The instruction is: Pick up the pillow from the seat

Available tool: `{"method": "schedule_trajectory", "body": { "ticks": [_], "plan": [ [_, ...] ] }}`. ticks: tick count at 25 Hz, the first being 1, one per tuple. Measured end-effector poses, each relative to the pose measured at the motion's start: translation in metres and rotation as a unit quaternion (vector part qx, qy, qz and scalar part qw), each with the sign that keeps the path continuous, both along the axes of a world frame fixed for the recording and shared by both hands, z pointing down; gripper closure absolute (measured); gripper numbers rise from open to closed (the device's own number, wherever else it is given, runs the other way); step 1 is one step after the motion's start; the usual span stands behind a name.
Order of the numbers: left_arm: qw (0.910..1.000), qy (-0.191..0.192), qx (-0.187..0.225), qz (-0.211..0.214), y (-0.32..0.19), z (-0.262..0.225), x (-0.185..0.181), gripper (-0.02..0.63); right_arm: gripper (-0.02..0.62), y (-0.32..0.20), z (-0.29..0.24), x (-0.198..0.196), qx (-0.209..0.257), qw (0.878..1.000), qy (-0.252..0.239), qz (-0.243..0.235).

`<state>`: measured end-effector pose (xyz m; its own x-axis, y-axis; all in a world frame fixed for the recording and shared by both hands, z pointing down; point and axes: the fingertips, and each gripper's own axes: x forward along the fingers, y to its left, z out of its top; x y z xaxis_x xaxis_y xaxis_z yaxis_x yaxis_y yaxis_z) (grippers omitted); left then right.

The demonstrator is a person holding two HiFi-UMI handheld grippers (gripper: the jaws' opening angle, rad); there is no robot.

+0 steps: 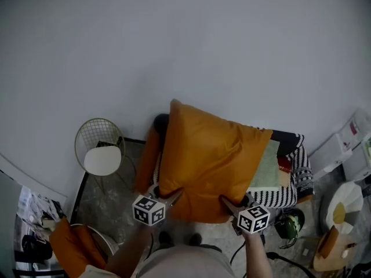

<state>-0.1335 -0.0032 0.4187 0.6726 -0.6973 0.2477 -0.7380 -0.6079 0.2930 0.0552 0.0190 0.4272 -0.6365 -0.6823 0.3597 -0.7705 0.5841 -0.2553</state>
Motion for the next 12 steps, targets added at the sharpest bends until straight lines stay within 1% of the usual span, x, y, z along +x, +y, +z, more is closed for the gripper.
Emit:
{"method": "schedule_trajectory", "body": {
  "ticks": [12],
  "plan": [
    [0.9998, 0.009, 0.002, 0.015, -0.0008, -0.0004, -0.0012, 0.368, 0.348, 0.0043, -0.0041, -0.0022, 0.001, 1.000, 0.008, 0.015]
  ]
}}
